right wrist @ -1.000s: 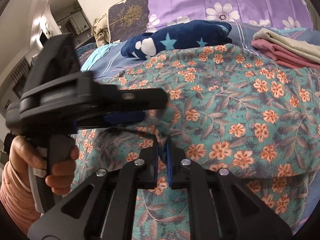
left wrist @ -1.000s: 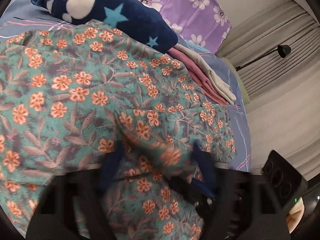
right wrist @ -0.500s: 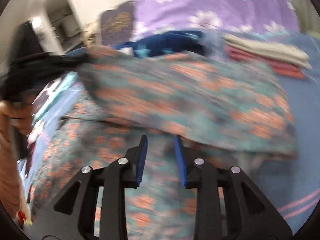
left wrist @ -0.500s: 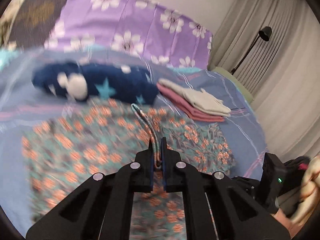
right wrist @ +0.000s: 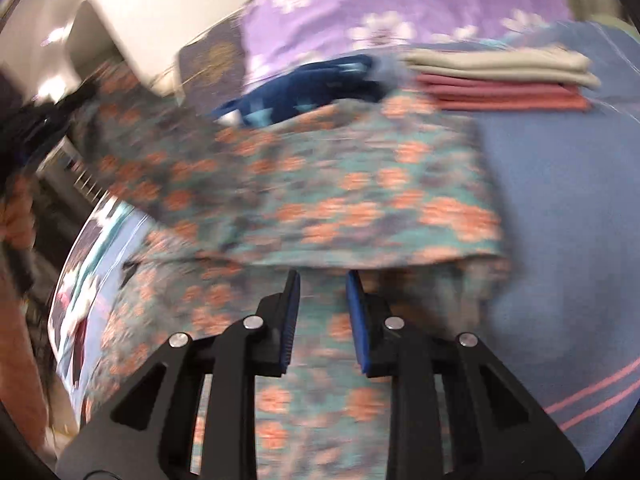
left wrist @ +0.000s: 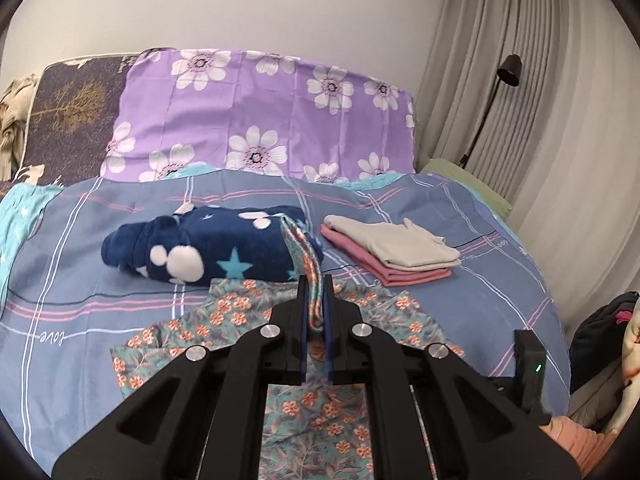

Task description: Fold small clothes

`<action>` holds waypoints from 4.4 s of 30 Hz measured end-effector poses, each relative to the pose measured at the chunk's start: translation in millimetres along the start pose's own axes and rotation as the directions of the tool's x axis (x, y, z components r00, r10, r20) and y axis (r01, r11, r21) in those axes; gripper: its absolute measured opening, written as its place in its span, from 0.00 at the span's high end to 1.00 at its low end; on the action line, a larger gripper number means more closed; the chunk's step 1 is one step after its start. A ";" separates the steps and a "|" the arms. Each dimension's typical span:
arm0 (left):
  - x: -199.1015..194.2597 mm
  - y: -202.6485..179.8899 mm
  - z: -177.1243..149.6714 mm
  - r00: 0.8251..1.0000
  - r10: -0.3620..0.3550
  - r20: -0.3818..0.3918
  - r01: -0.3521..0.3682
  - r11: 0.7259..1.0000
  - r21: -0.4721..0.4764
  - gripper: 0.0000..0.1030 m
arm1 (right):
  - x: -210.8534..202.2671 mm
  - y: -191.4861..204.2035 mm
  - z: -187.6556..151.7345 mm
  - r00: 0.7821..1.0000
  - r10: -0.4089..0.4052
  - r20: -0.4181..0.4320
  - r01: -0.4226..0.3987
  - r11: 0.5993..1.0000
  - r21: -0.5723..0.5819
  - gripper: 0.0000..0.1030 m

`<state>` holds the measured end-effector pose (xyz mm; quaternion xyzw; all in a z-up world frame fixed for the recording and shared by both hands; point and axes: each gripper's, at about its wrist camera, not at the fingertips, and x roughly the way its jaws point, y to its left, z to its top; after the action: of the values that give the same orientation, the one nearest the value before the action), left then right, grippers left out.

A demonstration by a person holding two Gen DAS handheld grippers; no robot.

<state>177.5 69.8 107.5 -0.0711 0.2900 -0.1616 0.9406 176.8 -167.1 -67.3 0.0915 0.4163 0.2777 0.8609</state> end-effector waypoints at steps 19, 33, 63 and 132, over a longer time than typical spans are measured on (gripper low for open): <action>7.8 29.4 -27.6 0.991 0.135 -0.022 -0.135 0.991 -0.008 0.95 | -2.8 -45.4 2.3 0.961 -0.276 0.036 0.267 0.950 0.163 0.75; 20.7 145.6 -102.7 0.917 0.355 -0.185 -0.384 0.910 -0.157 0.95 | 4.7 -23.6 -5.6 0.959 -0.280 0.033 0.278 0.959 0.060 0.41; 15.1 78.4 -74.6 0.923 0.376 -0.080 -0.370 0.926 0.079 0.92 | 1.9 -6.8 -26.1 0.952 -0.305 0.016 0.305 0.952 -0.006 0.23; 36.9 87.2 -152.9 0.933 0.294 -0.209 -0.303 0.953 -0.014 0.31 | -13.6 -17.8 -12.1 0.925 -0.381 -0.004 0.378 0.919 -0.114 0.61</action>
<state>142.2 132.7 -57.2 -0.0308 0.3964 -0.0168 0.9174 167.9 -190.3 -72.9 -0.0426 0.4210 0.1297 0.8967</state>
